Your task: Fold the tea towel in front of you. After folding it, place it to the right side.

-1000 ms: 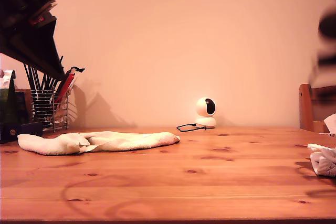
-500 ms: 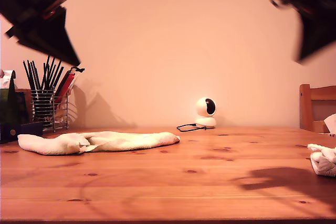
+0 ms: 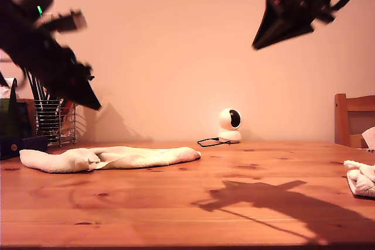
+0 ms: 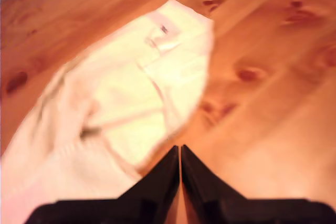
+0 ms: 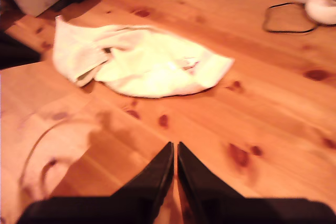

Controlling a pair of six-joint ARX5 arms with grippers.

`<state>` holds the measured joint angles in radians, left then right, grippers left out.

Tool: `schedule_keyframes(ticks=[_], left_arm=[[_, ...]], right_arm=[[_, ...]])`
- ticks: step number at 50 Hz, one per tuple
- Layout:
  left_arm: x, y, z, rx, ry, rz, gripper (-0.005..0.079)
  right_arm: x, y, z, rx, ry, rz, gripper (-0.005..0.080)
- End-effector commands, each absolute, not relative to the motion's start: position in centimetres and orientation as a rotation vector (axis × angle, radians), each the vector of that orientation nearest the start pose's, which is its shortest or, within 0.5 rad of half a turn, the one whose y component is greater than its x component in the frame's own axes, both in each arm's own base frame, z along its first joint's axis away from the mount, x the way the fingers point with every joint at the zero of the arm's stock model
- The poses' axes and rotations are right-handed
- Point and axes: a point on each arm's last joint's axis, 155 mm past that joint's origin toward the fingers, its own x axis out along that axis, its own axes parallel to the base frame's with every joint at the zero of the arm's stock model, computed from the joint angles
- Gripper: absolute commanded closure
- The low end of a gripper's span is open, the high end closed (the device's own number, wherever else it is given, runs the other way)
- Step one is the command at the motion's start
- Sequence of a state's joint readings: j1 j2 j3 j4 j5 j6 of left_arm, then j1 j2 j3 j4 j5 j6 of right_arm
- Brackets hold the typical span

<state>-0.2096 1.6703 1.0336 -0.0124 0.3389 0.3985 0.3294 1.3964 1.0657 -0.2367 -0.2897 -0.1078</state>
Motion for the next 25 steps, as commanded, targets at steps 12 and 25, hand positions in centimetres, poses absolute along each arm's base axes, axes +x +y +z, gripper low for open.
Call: schedule_keyframes(ticks=[12,25], left_arm=[[48.0,-13.1,9.4,0.436,0.536,-0.548,0.0389],[48.8,-11.4,7.8,0.326,0.596,-0.477,0.0379]], right_arm=[[38.6,20.0,18.2,-0.105,0.617,0.686,0.0763],[38.3,20.6,18.5,-0.097,0.607,0.721,0.0763]])
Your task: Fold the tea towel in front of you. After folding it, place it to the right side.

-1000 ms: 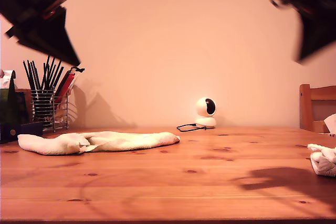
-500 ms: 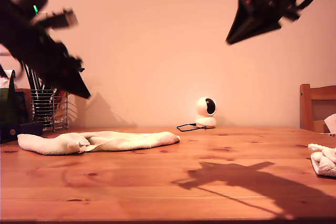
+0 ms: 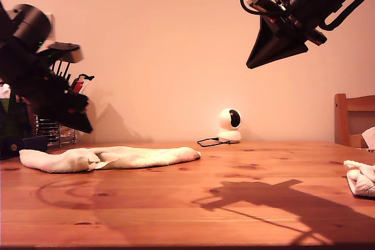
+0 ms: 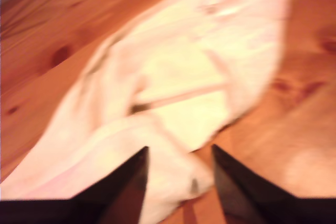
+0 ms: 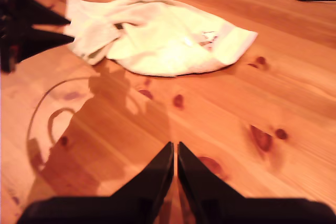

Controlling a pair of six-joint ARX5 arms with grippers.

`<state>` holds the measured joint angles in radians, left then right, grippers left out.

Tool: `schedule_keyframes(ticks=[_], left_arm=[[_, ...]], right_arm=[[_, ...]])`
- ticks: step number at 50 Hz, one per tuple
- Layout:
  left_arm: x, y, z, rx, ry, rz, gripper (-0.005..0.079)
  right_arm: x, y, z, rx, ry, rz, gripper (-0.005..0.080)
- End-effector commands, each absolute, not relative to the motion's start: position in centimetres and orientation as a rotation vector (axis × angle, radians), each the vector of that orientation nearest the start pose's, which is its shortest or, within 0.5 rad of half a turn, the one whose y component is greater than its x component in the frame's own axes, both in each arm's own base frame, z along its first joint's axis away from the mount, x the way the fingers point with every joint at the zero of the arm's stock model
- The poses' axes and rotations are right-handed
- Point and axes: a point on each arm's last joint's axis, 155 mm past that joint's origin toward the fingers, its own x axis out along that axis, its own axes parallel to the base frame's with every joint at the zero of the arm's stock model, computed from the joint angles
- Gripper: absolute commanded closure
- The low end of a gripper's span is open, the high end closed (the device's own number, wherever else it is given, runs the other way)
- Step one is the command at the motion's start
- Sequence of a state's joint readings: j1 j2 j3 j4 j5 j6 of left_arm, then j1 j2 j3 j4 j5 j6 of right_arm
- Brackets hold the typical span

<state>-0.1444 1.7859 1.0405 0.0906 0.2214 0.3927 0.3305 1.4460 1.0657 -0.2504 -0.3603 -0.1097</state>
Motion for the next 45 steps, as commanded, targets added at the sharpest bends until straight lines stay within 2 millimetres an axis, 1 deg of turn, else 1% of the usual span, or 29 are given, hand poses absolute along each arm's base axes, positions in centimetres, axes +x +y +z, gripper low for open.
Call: schedule_keyframes(ticks=[1,8,13,16,19,21,26,31,37,45], left_arm=[[48.9,-11.4,7.4,0.318,0.606,-0.475,0.0379],[49.4,-11.3,5.0,0.315,0.638,-0.469,0.0379],[49.7,-11.1,4.0,0.321,0.653,-0.456,0.0382],[49.8,-10.9,3.6,0.320,0.662,-0.452,0.0397],[49.7,-10.7,3.2,0.318,0.676,-0.449,0.0463],[49.5,-10.6,3.0,0.318,0.685,-0.450,0.0534],[49.2,-10.9,2.8,0.307,0.696,-0.467,0.0761],[48.6,-11.8,2.7,0.269,0.706,-0.510,0.0762],[47.2,-14.1,2.4,0.162,0.750,-0.584,0.0762],[45.4,-16.3,1.6,0.168,0.799,-0.646,0.0762]], right_arm=[[38.4,20.6,18.5,-0.096,0.605,0.721,0.0763],[38.4,20.7,18.6,-0.096,0.602,0.722,0.0763],[38.2,20.7,18.4,-0.096,0.613,0.722,0.0763],[38.1,20.6,18.2,-0.096,0.621,0.722,0.0763],[38.1,20.6,18.2,-0.096,0.622,0.722,0.0763],[38.1,20.6,18.2,-0.096,0.622,0.723,0.0763],[38.1,20.7,18.2,-0.097,0.621,0.724,0.0763],[38.1,20.8,18.2,-0.097,0.620,0.726,0.0763],[38.1,20.8,18.4,-0.097,0.614,0.726,0.0763],[38.1,20.8,18.4,-0.098,0.614,0.727,0.0763]])
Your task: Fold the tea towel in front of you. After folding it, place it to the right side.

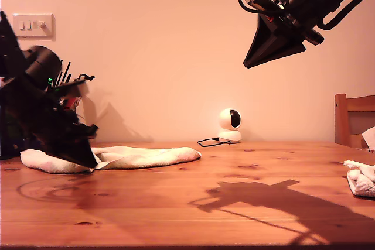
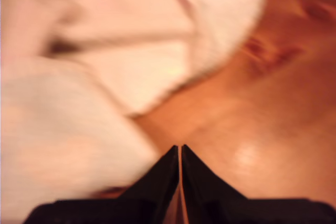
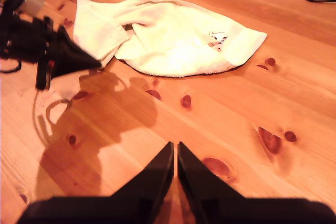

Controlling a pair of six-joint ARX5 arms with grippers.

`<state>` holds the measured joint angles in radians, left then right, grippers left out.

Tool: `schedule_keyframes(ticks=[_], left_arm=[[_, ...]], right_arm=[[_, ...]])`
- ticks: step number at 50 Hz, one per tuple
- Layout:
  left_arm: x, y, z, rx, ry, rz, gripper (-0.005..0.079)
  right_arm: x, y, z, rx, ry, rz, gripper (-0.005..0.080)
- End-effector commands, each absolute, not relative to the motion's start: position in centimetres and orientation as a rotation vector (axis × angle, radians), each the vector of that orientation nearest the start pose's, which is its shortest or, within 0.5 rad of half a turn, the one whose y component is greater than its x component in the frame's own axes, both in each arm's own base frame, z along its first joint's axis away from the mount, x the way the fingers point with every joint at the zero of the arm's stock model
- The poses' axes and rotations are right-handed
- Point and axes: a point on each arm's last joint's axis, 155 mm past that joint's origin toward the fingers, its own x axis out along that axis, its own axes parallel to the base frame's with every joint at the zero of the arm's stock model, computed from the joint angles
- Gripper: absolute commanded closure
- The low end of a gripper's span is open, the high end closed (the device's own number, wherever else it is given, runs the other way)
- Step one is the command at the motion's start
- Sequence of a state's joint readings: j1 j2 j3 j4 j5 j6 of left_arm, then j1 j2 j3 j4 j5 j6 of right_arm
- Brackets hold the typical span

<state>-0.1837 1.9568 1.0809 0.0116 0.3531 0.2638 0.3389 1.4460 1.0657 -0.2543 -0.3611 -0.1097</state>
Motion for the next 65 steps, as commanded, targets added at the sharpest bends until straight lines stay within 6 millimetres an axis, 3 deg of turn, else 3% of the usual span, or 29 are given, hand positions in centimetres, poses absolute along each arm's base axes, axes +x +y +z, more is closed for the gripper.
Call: schedule_keyframes(ticks=[1,9,14,22,32,39,44,53,65], left_arm=[[45.2,-16.7,1.6,0.165,0.803,-0.659,0.0762],[43.6,-19.5,1.9,0.175,0.810,-0.735,0.0762],[44.9,-19.9,3.7,0.213,0.735,-0.701,0.0762],[49.5,-16.7,7.2,0.288,0.588,-0.495,0.0762],[52.3,-11.6,8.7,0.279,0.526,-0.360,0.0762],[52.9,-7.9,7.7,0.259,0.560,-0.293,0.0762],[52.9,-6.5,6.3,0.243,0.594,-0.275,0.0762],[52.9,-6.2,5.0,0.239,0.617,-0.274,0.0762],[50.9,-6.5,0.3,0.218,0.762,-0.309,0.0762]], right_arm=[[38.1,20.9,18.4,-0.098,0.614,0.727,0.0763],[38.0,21.1,18.4,-0.099,0.614,0.733,0.0763],[37.9,21.1,18.3,-0.100,0.617,0.735,0.0763],[37.7,21.1,18.0,-0.100,0.632,0.734,0.0763],[37.3,21.1,17.6,-0.101,0.657,0.738,0.0763],[37.1,21.1,17.4,-0.101,0.668,0.740,0.0763],[37.0,21.2,17.4,-0.102,0.666,0.742,0.0763],[37.0,21.3,17.4,-0.102,0.667,0.745,0.0763],[36.6,21.6,17.3,-0.094,0.678,0.766,0.0763]])
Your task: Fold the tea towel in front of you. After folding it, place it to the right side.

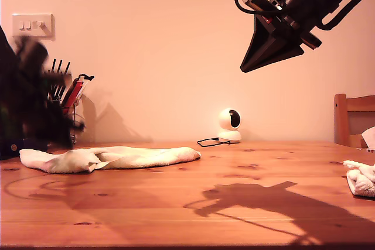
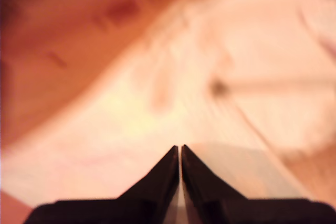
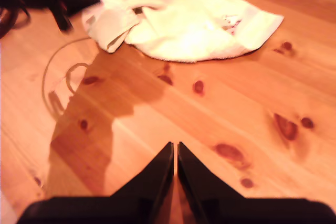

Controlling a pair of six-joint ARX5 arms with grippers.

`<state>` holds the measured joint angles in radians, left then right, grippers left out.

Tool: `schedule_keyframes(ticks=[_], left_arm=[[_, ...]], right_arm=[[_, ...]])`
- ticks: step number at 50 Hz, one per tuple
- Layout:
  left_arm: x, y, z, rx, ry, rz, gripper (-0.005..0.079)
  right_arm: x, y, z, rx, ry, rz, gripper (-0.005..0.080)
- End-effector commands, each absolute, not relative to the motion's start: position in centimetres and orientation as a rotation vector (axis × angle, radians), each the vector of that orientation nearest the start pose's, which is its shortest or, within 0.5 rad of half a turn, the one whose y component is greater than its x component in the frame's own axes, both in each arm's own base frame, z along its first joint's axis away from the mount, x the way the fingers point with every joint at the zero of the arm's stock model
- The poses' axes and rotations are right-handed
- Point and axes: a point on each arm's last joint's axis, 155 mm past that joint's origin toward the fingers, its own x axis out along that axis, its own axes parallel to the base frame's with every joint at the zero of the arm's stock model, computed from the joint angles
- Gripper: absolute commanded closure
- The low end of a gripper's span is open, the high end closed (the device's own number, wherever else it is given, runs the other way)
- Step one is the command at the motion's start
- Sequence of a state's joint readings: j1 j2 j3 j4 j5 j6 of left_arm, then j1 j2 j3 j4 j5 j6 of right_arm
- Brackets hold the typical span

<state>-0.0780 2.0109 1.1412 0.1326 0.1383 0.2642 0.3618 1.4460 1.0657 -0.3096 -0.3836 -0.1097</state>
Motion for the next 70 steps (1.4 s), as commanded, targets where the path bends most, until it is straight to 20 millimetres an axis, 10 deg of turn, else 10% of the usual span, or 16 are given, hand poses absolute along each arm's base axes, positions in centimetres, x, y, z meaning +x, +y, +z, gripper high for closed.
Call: schedule_keyframes(ticks=[1,18,70], left_arm=[[50.7,-6.6,0.1,0.216,0.772,-0.313,0.0762],[47.0,-9.7,-2.5,0.123,0.924,-0.440,0.0762],[28.7,-30.5,-4.2,0.259,1.208,-1.049,0.0762]], right_arm=[[36.6,21.6,17.3,-0.094,0.678,0.766,0.0763],[36.6,21.6,17.4,-0.093,0.673,0.768,0.0763],[36.6,22.9,17.1,-0.125,0.640,0.854,0.0763]])
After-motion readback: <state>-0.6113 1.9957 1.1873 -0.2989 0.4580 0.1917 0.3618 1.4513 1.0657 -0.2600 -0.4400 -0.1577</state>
